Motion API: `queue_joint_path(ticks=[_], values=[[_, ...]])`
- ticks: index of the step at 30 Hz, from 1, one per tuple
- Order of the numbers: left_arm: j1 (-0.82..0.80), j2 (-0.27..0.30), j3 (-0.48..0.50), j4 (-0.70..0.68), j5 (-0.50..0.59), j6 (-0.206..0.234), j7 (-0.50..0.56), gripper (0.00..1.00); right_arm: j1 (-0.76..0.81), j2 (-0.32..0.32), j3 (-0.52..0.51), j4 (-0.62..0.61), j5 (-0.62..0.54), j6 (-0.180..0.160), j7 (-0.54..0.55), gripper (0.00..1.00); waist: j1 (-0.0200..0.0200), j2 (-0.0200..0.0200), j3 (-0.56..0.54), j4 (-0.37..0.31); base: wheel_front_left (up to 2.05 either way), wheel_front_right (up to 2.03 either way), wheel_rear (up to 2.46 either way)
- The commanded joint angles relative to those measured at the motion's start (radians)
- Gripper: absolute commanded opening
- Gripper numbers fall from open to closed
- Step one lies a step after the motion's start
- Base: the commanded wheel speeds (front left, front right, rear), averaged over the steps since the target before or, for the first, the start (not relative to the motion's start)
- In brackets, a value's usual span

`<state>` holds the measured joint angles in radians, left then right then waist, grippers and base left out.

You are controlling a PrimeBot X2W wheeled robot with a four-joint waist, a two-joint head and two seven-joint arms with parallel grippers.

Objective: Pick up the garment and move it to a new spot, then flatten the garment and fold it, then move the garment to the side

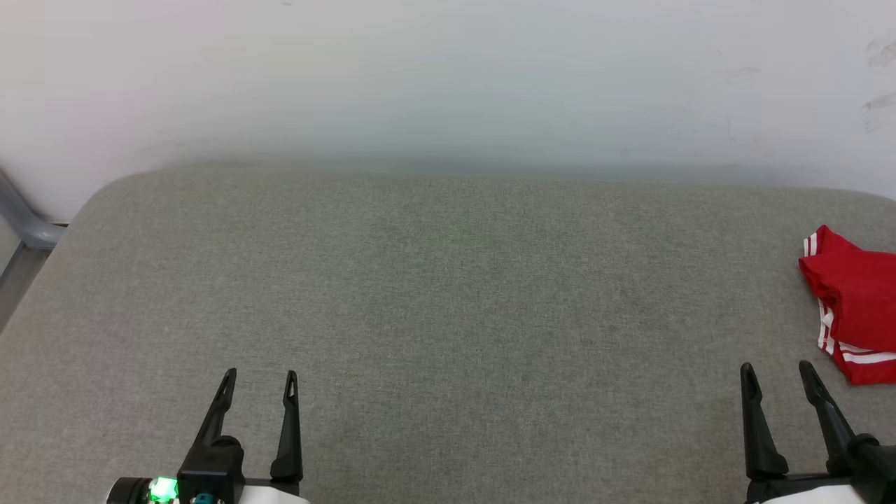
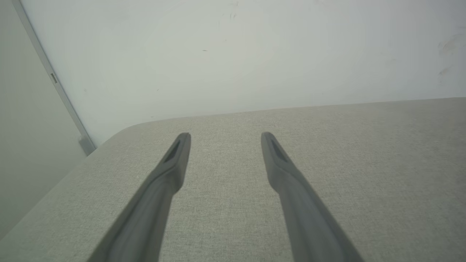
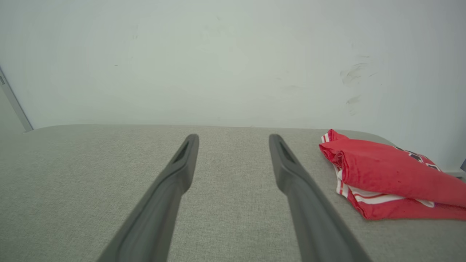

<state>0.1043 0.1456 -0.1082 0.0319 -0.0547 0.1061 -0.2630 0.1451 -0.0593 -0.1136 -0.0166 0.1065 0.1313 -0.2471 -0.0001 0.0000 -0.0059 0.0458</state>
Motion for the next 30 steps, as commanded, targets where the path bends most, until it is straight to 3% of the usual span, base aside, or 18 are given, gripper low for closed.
queue_joint_path(ticks=[1,13,14,18,30], values=[[0.01,-0.003,0.005,-0.001,0.0,-0.002,-0.002,1.0,0.009,0.005,0.0,-0.005,0.005,-0.001,-0.004,1.0,0.0001,0.0,0.0,0.0,0.0,0.0,0.0],[0.01,-0.016,0.02,0.008,0.005,-0.025,-0.002,1.0,0.02,0.01,0.009,0.002,0.005,-0.001,0.002,1.0,0.0001,0.0,-0.001,0.006,0.0,0.0,0.0],[0.004,-0.015,0.017,0.01,0.0,-0.027,0.0,0.0,0.005,0.004,0.008,0.004,0.006,0.0,0.001,0.0,0.0001,0.0,-0.001,0.006,0.0,0.0,0.0],[0.016,-0.024,0.016,0.042,-0.02,-0.029,0.007,0.0,0.006,0.005,0.01,0.037,0.025,0.0,0.004,0.0,0.0001,0.0,-0.001,0.005,0.0,0.0,0.0],[-0.023,-0.03,0.042,0.07,-0.277,-0.063,0.062,0.0,-0.038,0.001,0.014,0.072,0.271,0.0,0.058,0.0,0.0001,0.0,0.0,0.0,0.0,0.0,0.0]])
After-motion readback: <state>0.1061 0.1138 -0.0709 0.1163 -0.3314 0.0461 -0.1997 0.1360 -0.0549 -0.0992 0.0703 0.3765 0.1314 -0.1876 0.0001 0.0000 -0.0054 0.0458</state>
